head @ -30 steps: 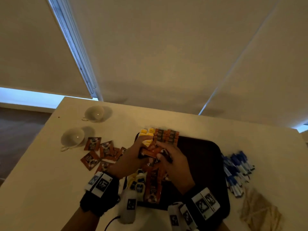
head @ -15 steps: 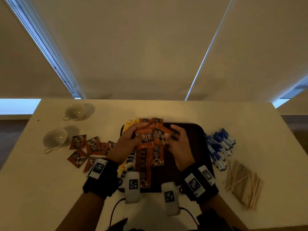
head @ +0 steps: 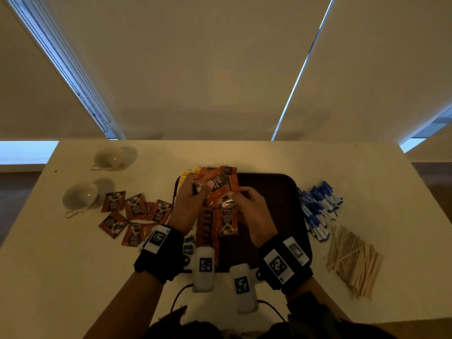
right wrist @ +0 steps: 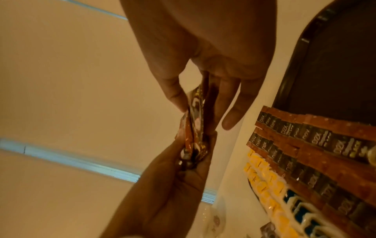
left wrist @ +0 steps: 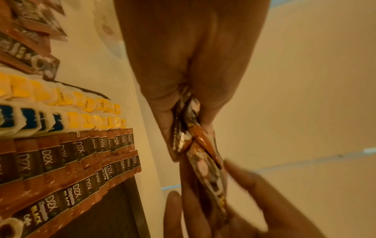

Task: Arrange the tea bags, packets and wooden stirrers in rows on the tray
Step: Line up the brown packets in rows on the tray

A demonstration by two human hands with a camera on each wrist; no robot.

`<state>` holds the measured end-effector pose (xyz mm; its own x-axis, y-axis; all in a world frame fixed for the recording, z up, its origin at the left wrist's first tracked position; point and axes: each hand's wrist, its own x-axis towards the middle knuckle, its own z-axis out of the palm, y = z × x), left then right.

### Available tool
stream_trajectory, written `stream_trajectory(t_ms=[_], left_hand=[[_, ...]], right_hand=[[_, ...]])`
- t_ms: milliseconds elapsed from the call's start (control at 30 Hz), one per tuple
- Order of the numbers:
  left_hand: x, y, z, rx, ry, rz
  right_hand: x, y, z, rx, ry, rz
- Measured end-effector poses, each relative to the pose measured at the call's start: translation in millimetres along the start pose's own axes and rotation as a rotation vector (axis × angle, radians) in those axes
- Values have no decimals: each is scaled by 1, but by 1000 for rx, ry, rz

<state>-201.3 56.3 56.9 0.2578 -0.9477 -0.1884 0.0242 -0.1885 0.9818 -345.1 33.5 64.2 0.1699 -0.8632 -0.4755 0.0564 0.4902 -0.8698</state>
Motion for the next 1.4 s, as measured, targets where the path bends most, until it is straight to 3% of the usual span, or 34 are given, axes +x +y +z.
stream_trajectory(t_ms=[133,267,367,467,633,900,1033,1167,1267,1400], left_hand=[[-4,2,7,86,-43,57],[-6,5,1,-104,-181,-134],[-5,3,-8,-229,-162,-194],[-5,0,-9,-186,-125,-171],[-4,-1,-5,-134,-47,-106],[-5,-5,-5,-260,-194,-240],[-3,-7,-10,-256,-282,-316],[-2,-13,-5,-226,-355,-341],[-1,-18,-3,-295,-317,-394],[-2,-30,0,-315,-235,-446]], right_hand=[[-3,4,1,-69,-10,-131],[-1,3,-7,66,15,-97],[0,-1,-15,203,-33,-74],[0,-2,-23,286,-72,-32],[-4,0,-20,56,-191,-73],[-1,3,-18,-110,-208,-198],[5,6,-19,-306,-217,-260],[9,13,-22,-398,-108,-279],[13,19,-24,-322,0,-255],[14,24,-27,-364,-68,-281]])
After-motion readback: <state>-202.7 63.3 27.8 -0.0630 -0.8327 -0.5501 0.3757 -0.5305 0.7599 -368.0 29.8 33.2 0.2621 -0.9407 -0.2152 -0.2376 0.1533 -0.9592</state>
